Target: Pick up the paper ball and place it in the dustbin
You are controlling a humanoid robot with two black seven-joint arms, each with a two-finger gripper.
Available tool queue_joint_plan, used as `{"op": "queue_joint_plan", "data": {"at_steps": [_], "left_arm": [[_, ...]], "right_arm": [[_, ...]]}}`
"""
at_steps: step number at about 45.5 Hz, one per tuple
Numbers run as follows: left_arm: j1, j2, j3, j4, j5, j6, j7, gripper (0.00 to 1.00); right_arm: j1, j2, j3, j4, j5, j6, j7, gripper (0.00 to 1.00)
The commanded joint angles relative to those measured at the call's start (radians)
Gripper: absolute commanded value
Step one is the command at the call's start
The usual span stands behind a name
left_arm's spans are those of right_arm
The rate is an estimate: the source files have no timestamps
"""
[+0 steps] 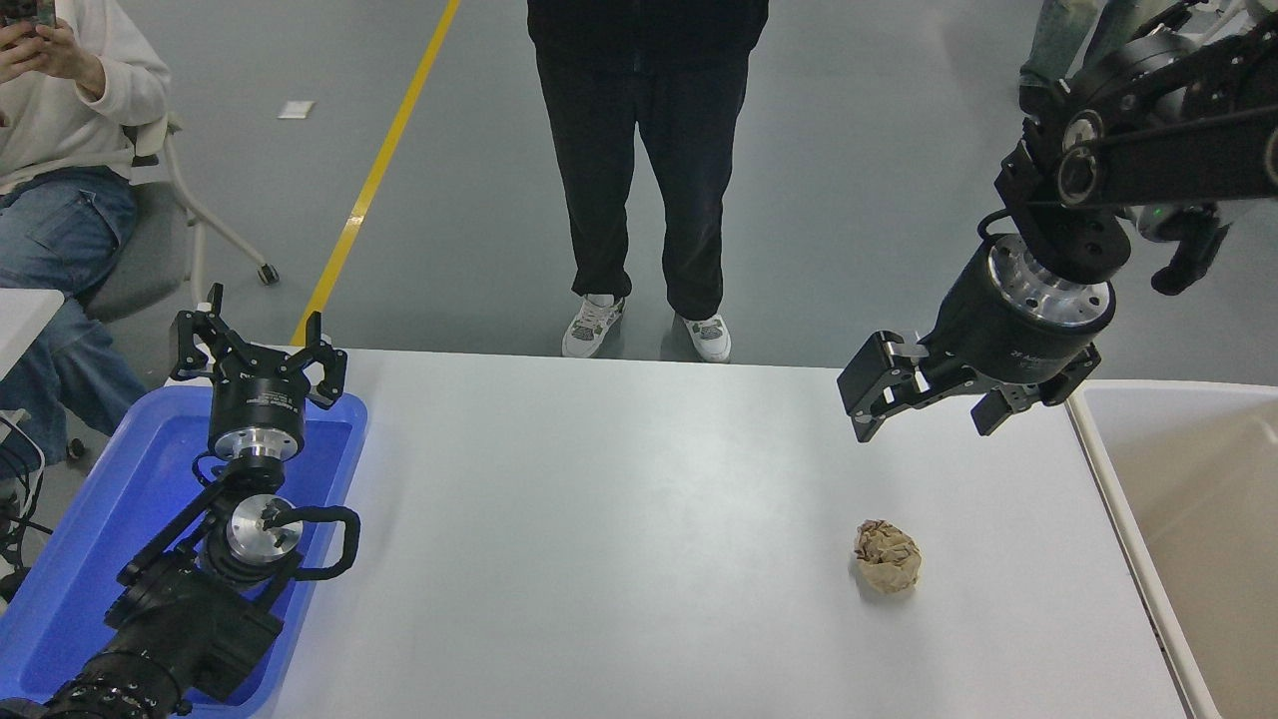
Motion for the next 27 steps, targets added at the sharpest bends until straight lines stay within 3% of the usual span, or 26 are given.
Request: {"op": "queue_joint_plan", "data": {"at_steps": [1,27], "left_arm": [[0.0,-0.001,0.0,0.0,0.0,0.0,0.0,0.99],[0.0,0.0,0.0,0.0,0.0,0.0,0.0,0.99]], "right_arm": [[-0.018,0.001,0.003,-0.027,-0.002,0.0,0.0,1.0],[-0.127,0.009,0.058,-0.162,-0.007,0.0,0.0,1.0]]}}
